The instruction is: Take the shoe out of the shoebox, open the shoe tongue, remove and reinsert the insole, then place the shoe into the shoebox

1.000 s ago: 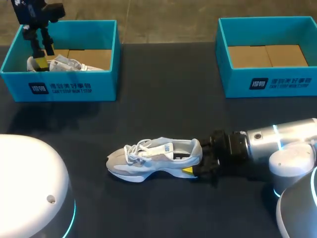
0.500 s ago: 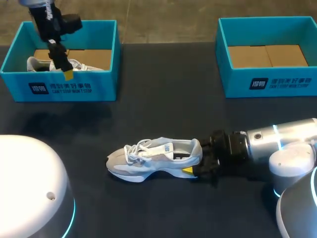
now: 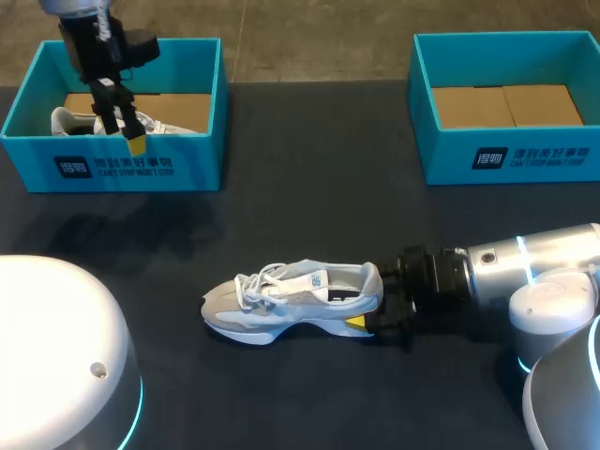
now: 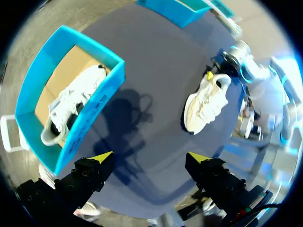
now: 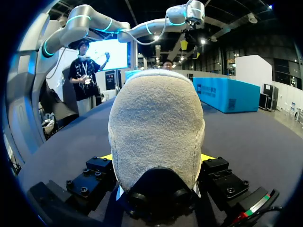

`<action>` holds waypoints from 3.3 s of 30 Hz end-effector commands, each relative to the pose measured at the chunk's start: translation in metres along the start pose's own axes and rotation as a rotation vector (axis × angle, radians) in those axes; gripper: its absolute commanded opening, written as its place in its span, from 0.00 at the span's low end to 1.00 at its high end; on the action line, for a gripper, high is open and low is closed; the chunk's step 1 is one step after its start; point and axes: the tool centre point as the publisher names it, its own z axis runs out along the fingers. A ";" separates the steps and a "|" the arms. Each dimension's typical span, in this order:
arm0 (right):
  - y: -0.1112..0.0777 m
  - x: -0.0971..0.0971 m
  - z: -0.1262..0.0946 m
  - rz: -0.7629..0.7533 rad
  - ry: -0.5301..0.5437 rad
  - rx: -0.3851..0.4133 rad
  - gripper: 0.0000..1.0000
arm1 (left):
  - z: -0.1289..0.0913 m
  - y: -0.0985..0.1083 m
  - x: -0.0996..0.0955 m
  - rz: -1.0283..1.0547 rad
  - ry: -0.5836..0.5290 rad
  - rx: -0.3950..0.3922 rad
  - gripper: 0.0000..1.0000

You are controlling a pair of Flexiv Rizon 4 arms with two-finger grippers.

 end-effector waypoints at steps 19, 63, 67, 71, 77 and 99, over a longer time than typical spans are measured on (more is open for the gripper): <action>0.000 -0.001 0.001 0.001 0.001 0.006 0.00 | 0.031 0.003 0.117 -0.582 -0.031 0.008 1.00; 0.000 -0.001 0.001 0.001 0.001 0.006 0.00 | 0.135 -0.088 0.252 -0.768 -0.230 -0.056 1.00; 0.000 -0.001 0.001 0.001 0.001 0.006 0.00 | 0.147 -0.095 0.262 -0.791 -0.273 -0.059 1.00; 0.000 -0.001 0.001 0.001 0.001 0.006 0.00 | 0.155 -0.100 0.270 -0.820 -0.313 -0.041 1.00; 0.000 -0.001 0.001 0.001 0.001 0.006 0.00 | 0.169 -0.109 0.270 -0.845 -0.320 -0.065 1.00; 0.000 -0.001 0.001 0.001 0.001 0.006 0.00 | 0.201 -0.104 0.262 -0.901 -0.380 -0.150 0.96</action>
